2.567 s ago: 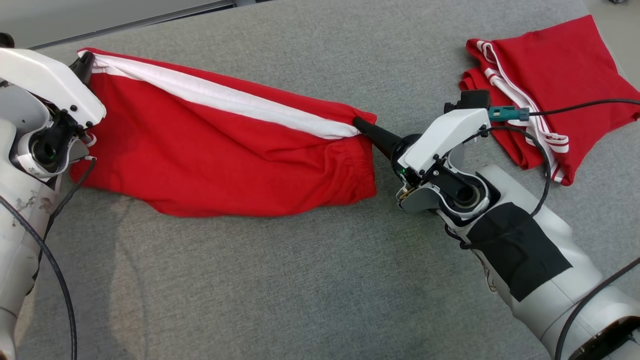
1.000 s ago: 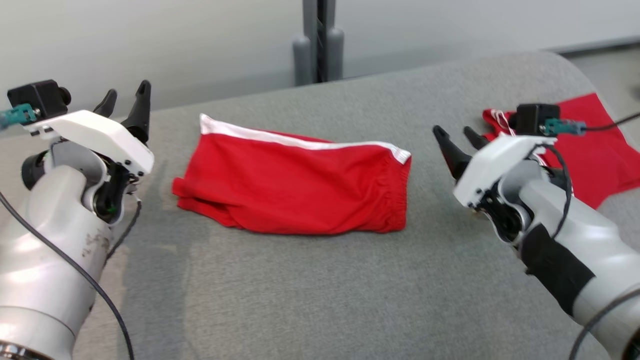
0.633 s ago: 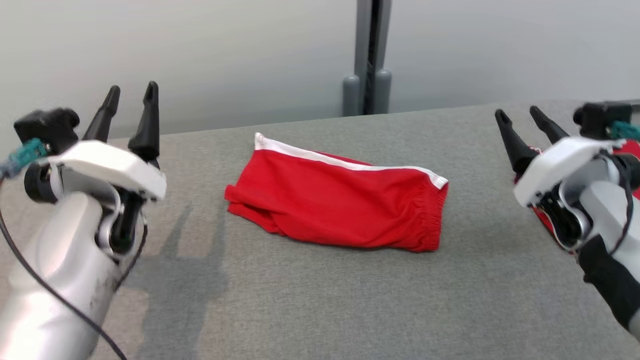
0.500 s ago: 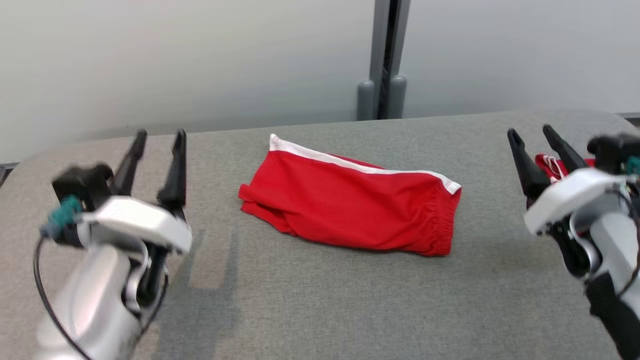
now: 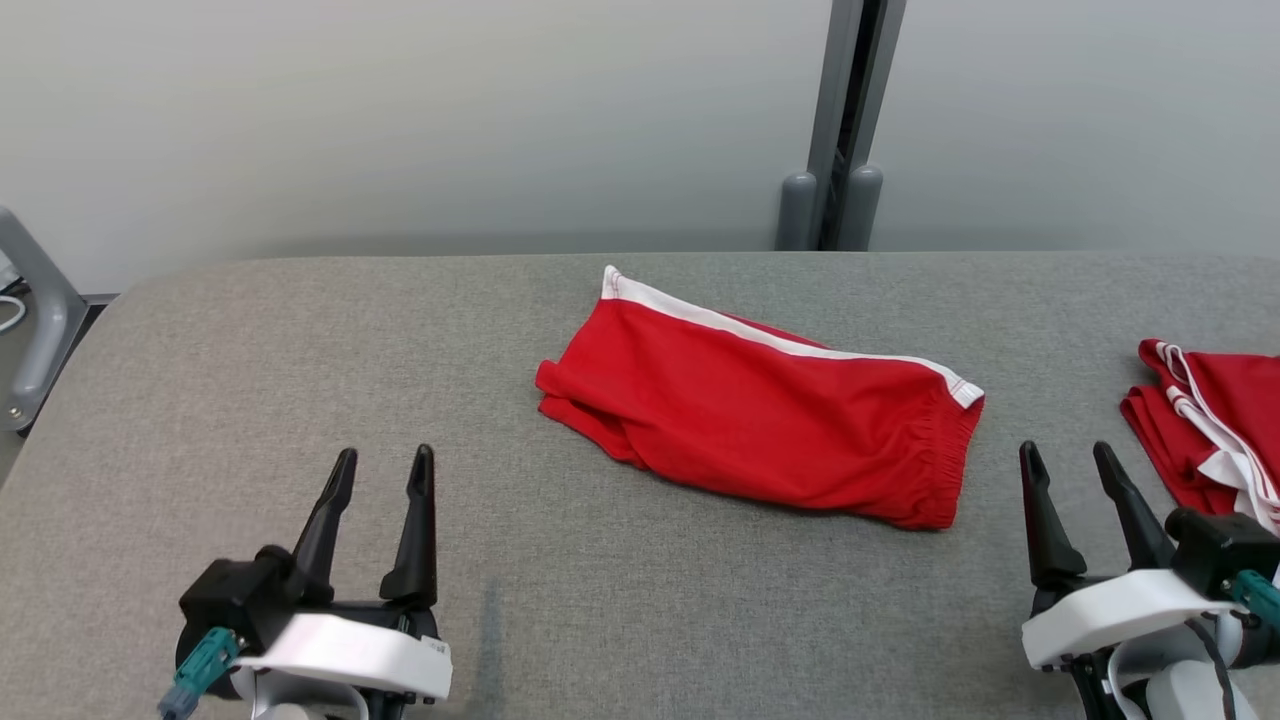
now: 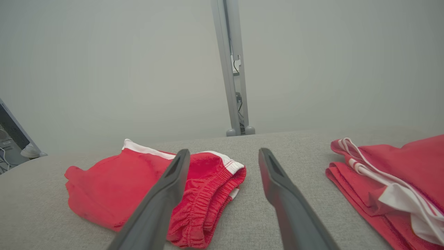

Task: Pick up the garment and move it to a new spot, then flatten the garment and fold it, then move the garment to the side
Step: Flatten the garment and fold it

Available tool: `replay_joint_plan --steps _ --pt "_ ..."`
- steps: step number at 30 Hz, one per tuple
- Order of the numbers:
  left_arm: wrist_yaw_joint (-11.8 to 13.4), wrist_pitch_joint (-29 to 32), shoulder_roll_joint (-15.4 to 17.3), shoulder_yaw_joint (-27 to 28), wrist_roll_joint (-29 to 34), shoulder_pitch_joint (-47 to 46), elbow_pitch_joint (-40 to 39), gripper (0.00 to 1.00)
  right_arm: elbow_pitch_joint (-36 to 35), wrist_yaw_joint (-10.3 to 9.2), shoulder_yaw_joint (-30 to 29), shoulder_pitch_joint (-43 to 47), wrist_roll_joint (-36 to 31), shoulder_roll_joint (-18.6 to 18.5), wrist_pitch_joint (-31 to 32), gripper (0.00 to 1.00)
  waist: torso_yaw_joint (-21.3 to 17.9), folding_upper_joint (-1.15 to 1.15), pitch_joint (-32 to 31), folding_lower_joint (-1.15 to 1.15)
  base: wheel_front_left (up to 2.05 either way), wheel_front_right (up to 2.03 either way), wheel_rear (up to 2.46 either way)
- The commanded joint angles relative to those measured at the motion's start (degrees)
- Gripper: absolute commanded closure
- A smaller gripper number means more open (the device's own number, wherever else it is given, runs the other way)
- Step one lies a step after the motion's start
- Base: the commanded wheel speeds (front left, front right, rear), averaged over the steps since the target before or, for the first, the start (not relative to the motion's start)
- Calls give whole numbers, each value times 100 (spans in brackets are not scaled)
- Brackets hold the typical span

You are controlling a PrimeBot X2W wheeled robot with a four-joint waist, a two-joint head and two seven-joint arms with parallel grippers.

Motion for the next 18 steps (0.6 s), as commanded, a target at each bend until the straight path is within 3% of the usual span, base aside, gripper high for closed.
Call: replay_joint_plan --steps 1,8,13,18 --pt "-50 -5 -53 116 40 54 -1 0 -19 0 -57 75 -37 7 -11 0 22 0 7 0 0 0 0" --pt "-397 -5 -362 424 388 264 116 0 120 0 -193 155 -87 153 -11 0 104 0 33 0 0 0 0" --pt "-534 -6 -407 484 525 106 234 0 202 0 -238 60 -141 195 13 0 164 0 96 0 0 0 0" --pt "-623 -6 -432 519 572 36 334 0 401 0 -175 -97 253 257 278 0 232 0 164 0 0 0 0"
